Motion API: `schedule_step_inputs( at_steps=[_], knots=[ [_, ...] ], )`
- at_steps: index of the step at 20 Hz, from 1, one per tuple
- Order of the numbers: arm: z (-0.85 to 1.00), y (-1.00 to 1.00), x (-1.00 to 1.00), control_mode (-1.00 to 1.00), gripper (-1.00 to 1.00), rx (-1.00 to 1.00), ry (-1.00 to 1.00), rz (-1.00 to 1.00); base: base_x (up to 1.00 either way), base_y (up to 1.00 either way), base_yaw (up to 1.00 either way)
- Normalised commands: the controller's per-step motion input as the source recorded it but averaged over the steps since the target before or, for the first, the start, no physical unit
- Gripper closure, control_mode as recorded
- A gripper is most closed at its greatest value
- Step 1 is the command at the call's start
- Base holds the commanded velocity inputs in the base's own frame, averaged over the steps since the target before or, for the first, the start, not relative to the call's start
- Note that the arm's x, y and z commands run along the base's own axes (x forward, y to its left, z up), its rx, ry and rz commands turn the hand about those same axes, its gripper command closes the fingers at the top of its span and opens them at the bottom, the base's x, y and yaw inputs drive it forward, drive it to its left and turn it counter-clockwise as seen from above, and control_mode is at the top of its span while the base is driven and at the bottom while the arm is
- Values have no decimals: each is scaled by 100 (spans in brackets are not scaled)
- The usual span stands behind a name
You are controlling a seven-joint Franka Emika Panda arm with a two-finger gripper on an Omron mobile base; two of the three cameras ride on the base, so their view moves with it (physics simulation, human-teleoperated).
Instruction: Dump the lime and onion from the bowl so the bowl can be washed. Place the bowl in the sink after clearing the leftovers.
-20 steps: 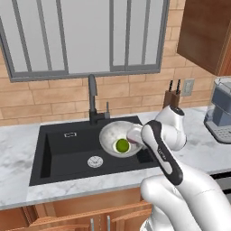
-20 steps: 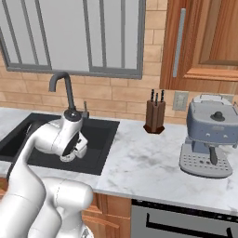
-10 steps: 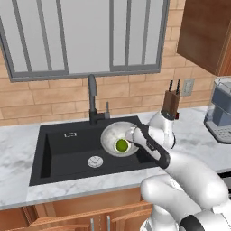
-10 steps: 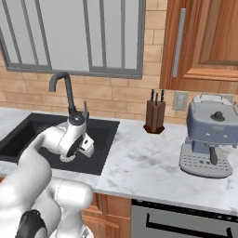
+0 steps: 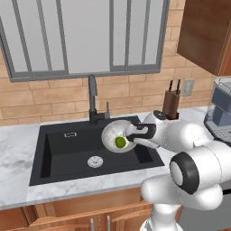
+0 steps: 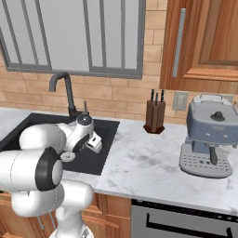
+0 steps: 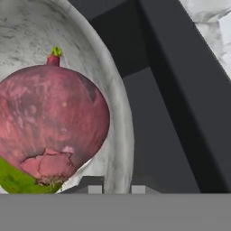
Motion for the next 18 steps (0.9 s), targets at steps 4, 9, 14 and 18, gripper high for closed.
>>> schedule_step_inputs(
  at_steps=[4, 9, 14, 18],
  knots=[
    [-6, 0, 3, -100, 100, -4, 3, 0, 0, 0, 0],
    [-15, 3, -2, -100, 100, -15, 2, 0, 0, 0, 0],
    [0, 8, 0, -100, 100, -14, 0, 0, 0, 0, 0],
    [-4, 13, 0, -100, 100, -15, 1, 0, 0, 0, 0]
  ],
)
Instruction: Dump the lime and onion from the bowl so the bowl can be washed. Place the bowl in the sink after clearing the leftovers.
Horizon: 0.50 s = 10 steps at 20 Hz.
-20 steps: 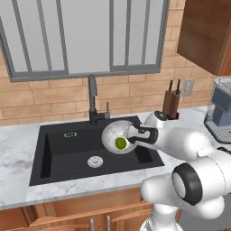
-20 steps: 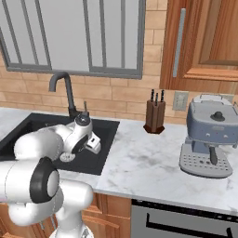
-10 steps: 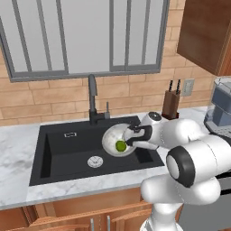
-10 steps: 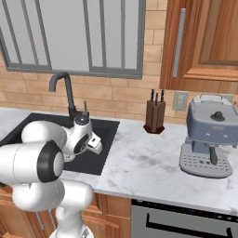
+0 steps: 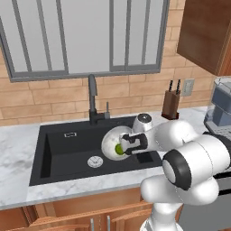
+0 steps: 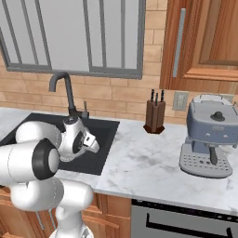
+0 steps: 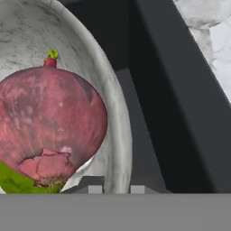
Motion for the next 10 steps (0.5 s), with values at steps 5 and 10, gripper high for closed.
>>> schedule_step_inputs(
  at_steps=[5, 10],
  knots=[
    [-3, 18, 13, -100, 100, -17, 6, 0, 0, 0, 0],
    [-6, 2, 3, -100, 100, -17, 2, 0, 0, 0, 0]
  ],
)
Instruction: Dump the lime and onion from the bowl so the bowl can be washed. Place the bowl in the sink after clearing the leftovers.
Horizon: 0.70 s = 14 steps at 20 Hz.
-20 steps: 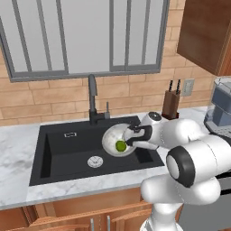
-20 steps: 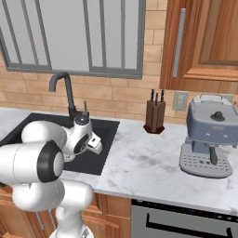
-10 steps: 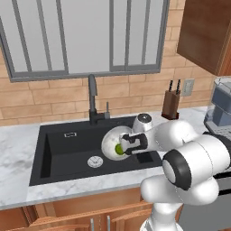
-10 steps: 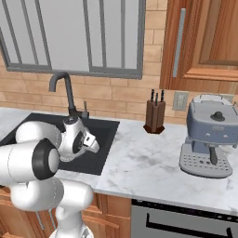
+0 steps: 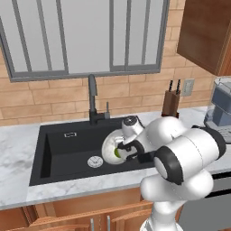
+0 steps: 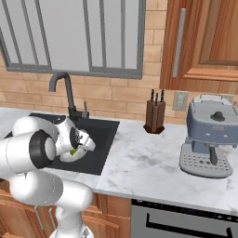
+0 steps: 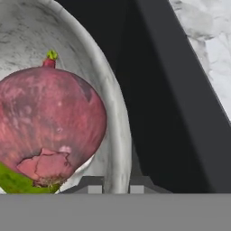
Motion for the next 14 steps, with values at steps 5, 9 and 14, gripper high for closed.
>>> schedule_step_inputs(
  at_steps=[5, 9, 14],
  knots=[
    [-2, 4, 2, -100, 100, -13, 0, 0, 0, 0, 0],
    [-5, 0, 14, -100, 100, -10, 0, 0, 0, 0, 0],
    [-8, 0, 34, -100, 100, -12, 0, 0, 0, 0, 0]
  ],
)
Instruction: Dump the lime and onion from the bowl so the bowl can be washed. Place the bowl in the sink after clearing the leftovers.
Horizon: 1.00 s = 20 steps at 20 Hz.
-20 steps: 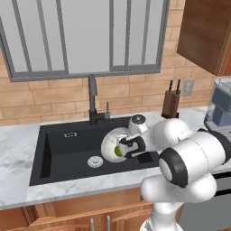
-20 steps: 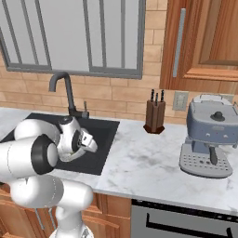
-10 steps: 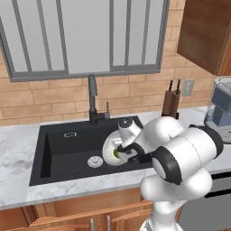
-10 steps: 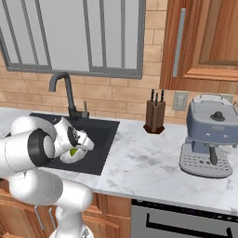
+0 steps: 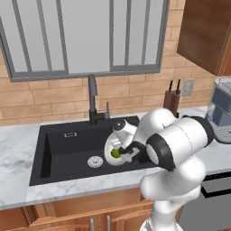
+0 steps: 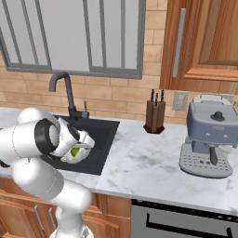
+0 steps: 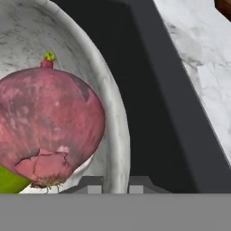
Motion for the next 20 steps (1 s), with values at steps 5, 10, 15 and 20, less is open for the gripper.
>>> schedule_step_inputs(
  at_steps=[5, 10, 15, 20],
  knots=[
    [-32, 2, 12, -100, 100, -23, 3, 0, 0, 0, 0],
    [-13, 2, 3, -100, 100, -16, 2, 0, 0, 0, 0],
    [-1, 0, 20, -100, 100, -5, 0, 0, 0, 0, 0],
    [0, -4, 7, -100, 100, -6, 0, 0, 0, 0, 0]
  ],
)
